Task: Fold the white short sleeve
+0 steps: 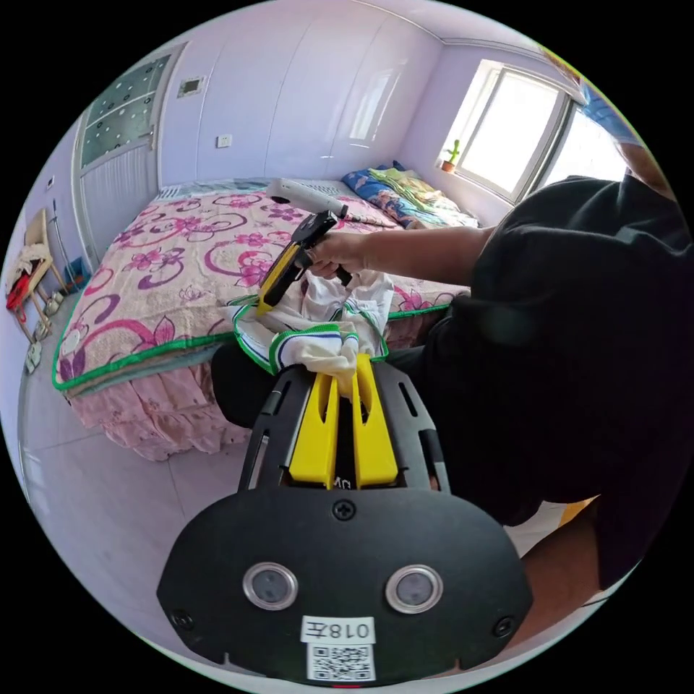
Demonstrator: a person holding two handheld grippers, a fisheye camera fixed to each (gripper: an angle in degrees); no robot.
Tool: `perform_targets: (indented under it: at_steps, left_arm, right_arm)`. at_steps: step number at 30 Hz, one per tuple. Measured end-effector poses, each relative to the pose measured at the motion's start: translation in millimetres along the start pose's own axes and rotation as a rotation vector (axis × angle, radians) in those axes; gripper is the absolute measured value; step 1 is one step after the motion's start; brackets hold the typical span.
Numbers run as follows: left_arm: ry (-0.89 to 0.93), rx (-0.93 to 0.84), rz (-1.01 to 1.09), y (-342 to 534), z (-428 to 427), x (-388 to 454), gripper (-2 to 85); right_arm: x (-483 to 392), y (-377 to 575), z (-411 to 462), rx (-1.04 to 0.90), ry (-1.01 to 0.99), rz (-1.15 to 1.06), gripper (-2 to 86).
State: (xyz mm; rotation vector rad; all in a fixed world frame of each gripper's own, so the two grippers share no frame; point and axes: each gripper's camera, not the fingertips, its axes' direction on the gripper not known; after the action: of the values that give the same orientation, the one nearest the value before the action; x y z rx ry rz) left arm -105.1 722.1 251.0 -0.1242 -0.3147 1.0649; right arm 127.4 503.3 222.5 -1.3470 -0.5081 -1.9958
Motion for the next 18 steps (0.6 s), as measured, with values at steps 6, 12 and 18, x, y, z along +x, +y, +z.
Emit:
perform_targets:
  at_steps: [6,12,18]
  left_arm:
    - [-0.088,0.021,0.159,-42.0,-48.0,15.4,-0.8]
    - [-0.092,-0.024,0.253,-62.6,-71.2,31.2,-0.8]
    - [-0.114,-0.108,0.226,-55.5,-95.6,36.2,-0.8]
  right_arm:
    - [24.8,92.3,-74.8,0.479,-0.273,0.216,4.0]
    - [2.8,188.9,-81.3,0.739,-0.353,0.169,3.8]
    - [-38.1,261.4,-72.3,0.900,-0.359,0.086,2.2]
